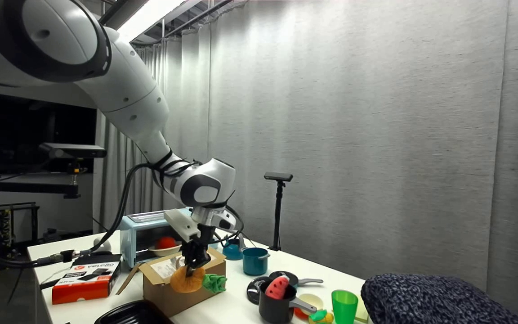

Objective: Put the pineapple plushie on the black plate

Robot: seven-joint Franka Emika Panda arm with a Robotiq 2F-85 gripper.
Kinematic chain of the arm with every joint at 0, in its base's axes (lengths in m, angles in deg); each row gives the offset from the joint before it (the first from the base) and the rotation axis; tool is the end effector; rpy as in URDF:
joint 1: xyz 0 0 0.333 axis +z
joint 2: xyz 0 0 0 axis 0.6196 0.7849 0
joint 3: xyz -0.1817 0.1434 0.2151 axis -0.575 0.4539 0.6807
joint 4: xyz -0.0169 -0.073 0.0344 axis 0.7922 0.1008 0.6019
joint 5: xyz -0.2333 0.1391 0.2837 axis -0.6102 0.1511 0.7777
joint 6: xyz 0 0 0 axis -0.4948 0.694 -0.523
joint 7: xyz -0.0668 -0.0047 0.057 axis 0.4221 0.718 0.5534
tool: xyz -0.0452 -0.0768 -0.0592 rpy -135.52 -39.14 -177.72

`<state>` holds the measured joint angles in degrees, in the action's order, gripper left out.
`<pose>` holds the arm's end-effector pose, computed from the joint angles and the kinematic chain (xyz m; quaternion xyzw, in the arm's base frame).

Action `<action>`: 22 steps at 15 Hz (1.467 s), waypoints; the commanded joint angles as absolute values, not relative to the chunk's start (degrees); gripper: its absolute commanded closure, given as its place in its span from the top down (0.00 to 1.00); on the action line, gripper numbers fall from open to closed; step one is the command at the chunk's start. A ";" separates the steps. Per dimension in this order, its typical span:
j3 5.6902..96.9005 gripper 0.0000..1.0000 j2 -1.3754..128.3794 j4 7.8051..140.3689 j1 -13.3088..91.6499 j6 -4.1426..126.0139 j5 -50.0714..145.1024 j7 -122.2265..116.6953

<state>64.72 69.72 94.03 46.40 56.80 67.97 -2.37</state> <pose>0.5781 0.1870 0.2700 -0.9888 -0.0072 0.0659 0.1335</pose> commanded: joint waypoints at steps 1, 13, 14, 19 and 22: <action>66.15 0.03 70.17 95.14 46.06 54.82 68.98 0.10; 65.60 0.03 69.61 100.00 47.31 51.55 62.22 2.16; 65.88 0.03 70.08 100.25 47.90 53.83 61.82 1.64; 67.22 0.03 69.79 101.49 49.96 56.38 60.75 0.25; 67.00 0.03 68.50 102.69 51.48 56.28 59.29 -1.71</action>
